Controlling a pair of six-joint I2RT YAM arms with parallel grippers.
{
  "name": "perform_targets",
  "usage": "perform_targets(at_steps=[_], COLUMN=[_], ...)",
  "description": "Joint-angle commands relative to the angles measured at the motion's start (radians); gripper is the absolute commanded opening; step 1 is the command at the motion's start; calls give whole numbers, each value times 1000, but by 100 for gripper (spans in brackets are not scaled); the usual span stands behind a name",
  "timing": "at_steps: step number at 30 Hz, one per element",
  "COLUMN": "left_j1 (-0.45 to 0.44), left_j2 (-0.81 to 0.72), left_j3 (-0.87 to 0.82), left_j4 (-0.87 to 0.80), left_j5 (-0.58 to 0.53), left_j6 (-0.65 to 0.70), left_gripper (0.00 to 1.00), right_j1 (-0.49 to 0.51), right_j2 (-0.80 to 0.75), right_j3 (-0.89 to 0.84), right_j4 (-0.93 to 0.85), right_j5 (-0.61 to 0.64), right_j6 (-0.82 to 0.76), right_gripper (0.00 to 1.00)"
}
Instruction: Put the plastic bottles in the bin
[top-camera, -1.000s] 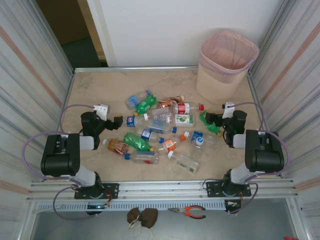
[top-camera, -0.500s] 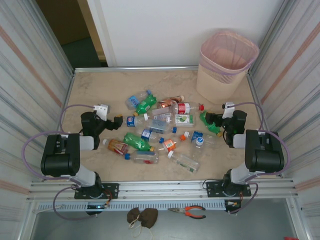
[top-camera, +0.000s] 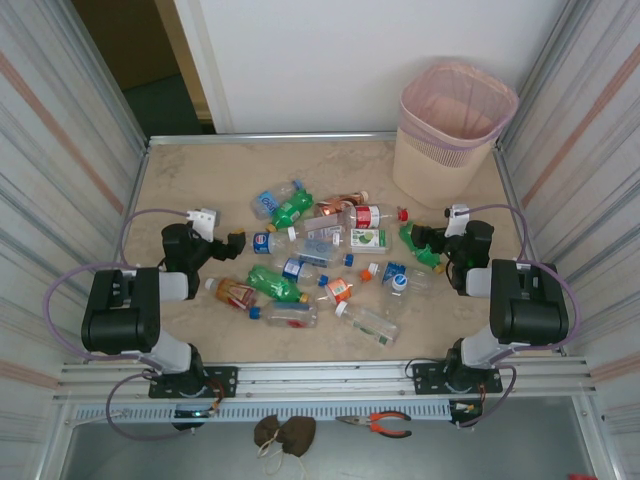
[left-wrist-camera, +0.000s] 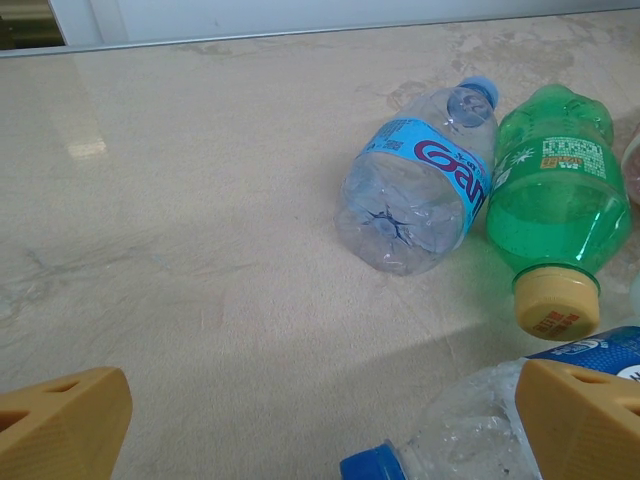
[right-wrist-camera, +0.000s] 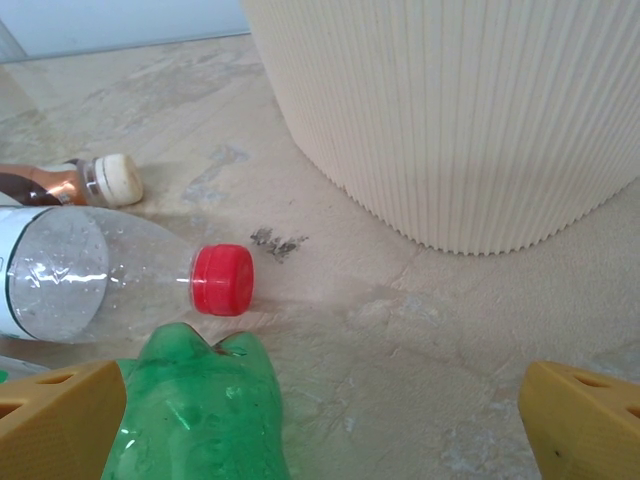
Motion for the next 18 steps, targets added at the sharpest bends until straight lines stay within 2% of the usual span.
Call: perform_targets(at_steps=[1,5,13,18], left_j1=[-12,-15,-15,-18], left_j2=[-35,-50,-151,-240], left_j3=[11,1,66,91], left_j4=[-17,-8,-198,-304], left_j5=[-39,-63,-117,-208], left_j6=[20,14,-13,-72], left_gripper=[99,99,99,99], right_j1=[0,1,4,22], right_j2=[-34,-73,-173,-258], right_j3=[7,3,43,109], right_j4=[-23,-45,-200,-397], right_j5=[32,50,78,94], right_j6=[3,12,19,29], right_gripper=[99,99,99,99])
